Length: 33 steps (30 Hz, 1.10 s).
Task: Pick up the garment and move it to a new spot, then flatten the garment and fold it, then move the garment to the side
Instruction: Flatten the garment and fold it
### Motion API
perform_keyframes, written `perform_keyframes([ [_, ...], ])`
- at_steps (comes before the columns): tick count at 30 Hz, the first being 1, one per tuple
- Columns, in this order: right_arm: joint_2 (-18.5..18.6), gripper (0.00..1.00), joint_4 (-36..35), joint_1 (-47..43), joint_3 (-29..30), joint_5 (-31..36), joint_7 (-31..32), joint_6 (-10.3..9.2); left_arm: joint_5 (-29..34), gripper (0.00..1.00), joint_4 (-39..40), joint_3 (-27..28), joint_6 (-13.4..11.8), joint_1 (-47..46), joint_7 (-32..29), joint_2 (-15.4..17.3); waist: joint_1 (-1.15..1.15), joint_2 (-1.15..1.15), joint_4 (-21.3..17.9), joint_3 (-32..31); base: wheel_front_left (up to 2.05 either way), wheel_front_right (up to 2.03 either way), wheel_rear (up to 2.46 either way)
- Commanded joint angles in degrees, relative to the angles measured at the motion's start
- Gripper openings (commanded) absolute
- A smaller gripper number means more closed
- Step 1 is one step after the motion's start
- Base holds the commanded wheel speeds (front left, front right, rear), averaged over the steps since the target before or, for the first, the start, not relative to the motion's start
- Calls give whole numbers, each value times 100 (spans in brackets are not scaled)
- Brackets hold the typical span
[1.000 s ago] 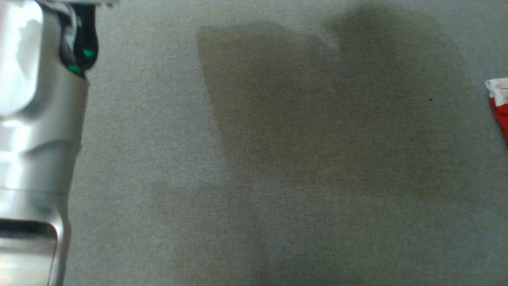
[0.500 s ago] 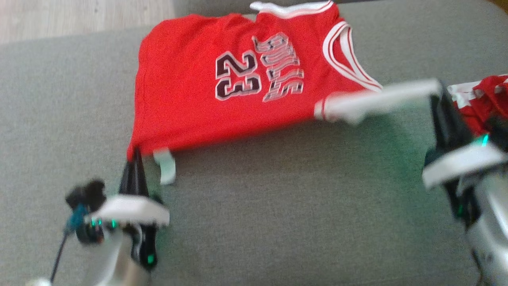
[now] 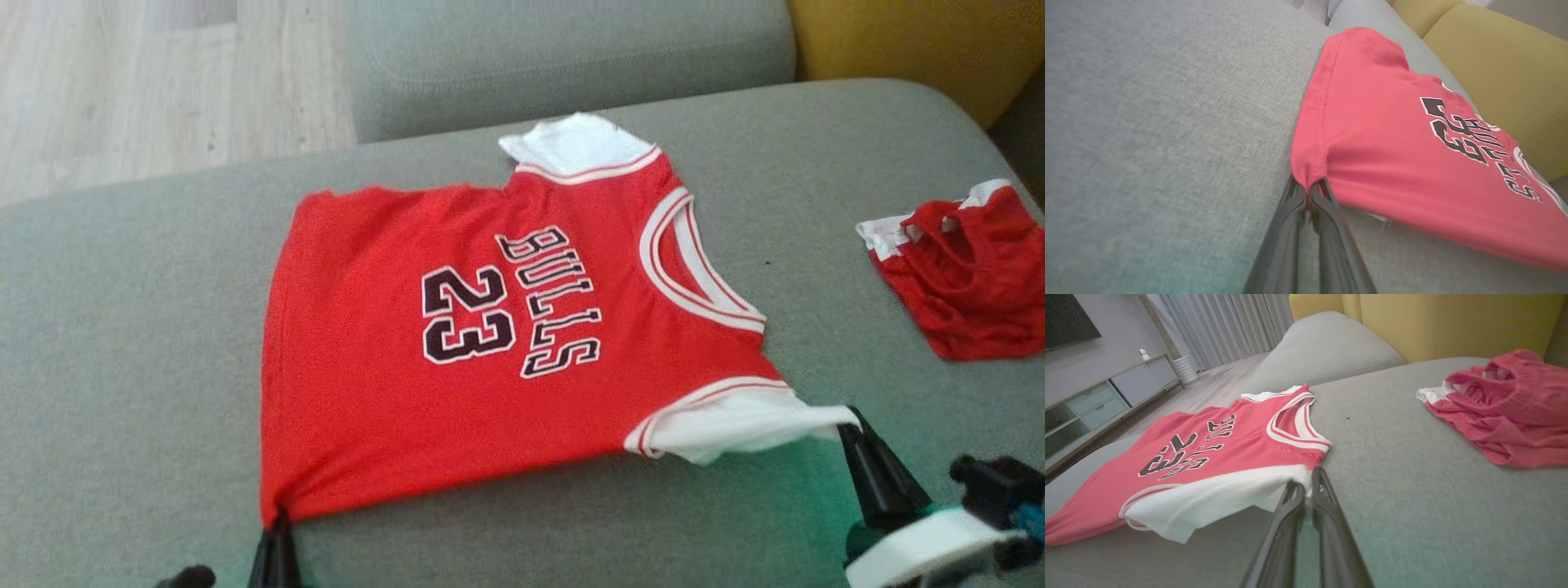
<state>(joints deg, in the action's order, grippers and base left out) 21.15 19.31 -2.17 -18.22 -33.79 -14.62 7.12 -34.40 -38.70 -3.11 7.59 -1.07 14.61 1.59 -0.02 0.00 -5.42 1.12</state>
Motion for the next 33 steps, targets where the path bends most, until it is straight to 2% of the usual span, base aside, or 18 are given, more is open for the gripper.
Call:
perform_keyframes([
  [1, 189, 0, -207, 141, 91, -46, -35, 36, -8, 0, 199, 165, -24, -152, 39, 130, 2, 0, 38, -12, 0, 0, 0],
  [5, 125, 0, -335, 295, 211, -11, 13, 36, 150, 0, 416, -11, -20, -319, 39, 130, 2, 0, 129, 108, 0, 0, 0],
  [10, -37, 0, -214, 1083, 425, 120, 160, 36, 39, 0, 478, -232, -62, -980, 39, 130, 2, 0, 247, 511, 0, 0, 0],
  [17, -399, 0, 553, 2428, 231, 524, 447, 36, -102, 0, 122, -630, -504, -2050, 39, 130, 2, 0, 353, 1174, 0, 0, 0],
  [22, -635, 0, 1349, 3255, 111, 793, 339, 36, -129, 0, -139, -690, -845, -2628, 39, 129, 2, 0, 405, 1475, 0, 0, 0],
  [23, -685, 36, 1531, 3388, 181, 853, 278, 36, -103, 27, -137, -661, -924, -2709, 39, 129, 2, 0, 416, 1508, 0, 0, 0],
  [24, -736, 100, 1697, 3512, 237, 924, 212, 36, -50, 49, -97, -614, -1010, -2772, 39, 129, 2, 0, 431, 1533, 0, 0, 0],
  [25, -784, 100, 1839, 3618, 313, 1001, 139, 36, 11, 91, -50, -585, -1075, -2802, 39, 129, 2, 0, 441, 1548, 0, 0, 0],
  [26, -824, 100, 1953, 3702, 391, 1096, 75, 36, 72, 100, 14, -553, -1126, -2809, 39, 129, 2, 0, 450, 1557, 0, 0, 0],
  [30, -932, 100, 2150, 3792, 577, 1400, -21, 36, 215, 100, 271, -397, -1211, -2682, 39, 129, 2, 0, 464, 1519, 0, 0, 0],
  [33, -1074, 100, 1988, 3632, 839, 1664, -34, 36, 500, 100, 579, -282, -1256, -2417, 39, 129, 2, 0, 464, 1414, 0, 0, 0],
])
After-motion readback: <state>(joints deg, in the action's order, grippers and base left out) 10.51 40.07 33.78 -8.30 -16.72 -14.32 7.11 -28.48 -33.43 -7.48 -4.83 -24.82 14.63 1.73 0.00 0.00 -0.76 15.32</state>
